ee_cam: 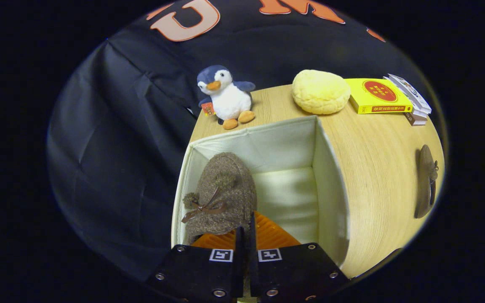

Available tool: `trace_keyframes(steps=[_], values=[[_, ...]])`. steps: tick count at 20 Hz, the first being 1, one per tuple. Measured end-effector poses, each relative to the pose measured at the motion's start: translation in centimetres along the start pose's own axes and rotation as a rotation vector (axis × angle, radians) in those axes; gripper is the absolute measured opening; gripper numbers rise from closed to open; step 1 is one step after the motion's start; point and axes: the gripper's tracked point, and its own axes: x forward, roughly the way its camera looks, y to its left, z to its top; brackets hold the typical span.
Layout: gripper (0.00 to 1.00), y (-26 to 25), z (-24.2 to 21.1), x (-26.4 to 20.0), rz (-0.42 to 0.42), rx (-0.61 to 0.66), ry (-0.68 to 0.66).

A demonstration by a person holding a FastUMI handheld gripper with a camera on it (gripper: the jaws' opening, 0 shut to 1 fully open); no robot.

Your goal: Open the storage box then place both shoes into the box .Put the left shoe in first, then the right shoe, with the right side of both shoes facing outward in a uniform manner.

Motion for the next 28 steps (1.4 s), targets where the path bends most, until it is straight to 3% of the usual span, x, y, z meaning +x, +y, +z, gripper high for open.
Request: trace_keyframes(steps=[4, 7, 9, 15, 18, 22, 28], values=[[0.15, -0.2, -2.3, 1.3, -0.023, -0.018, 0.071], [0.16, 1.6, -2.7, 0.9, 0.065, -0.011, 0.086], [0.26, 2.0, -1.8, -0.2, 0.099, -0.045, 0.046], [0.67, 0.3, 0.5, -6.2, 0.181, -0.141, -0.078], [0.81, -3.4, 1.7, -9.1, 0.159, -0.205, -0.145], [0.91, -9.5, 2.8, -12.1, 0.117, -0.225, -0.211], [0.97, -20.1, 3.0, -15.7, 0.021, -0.191, -0.273]])
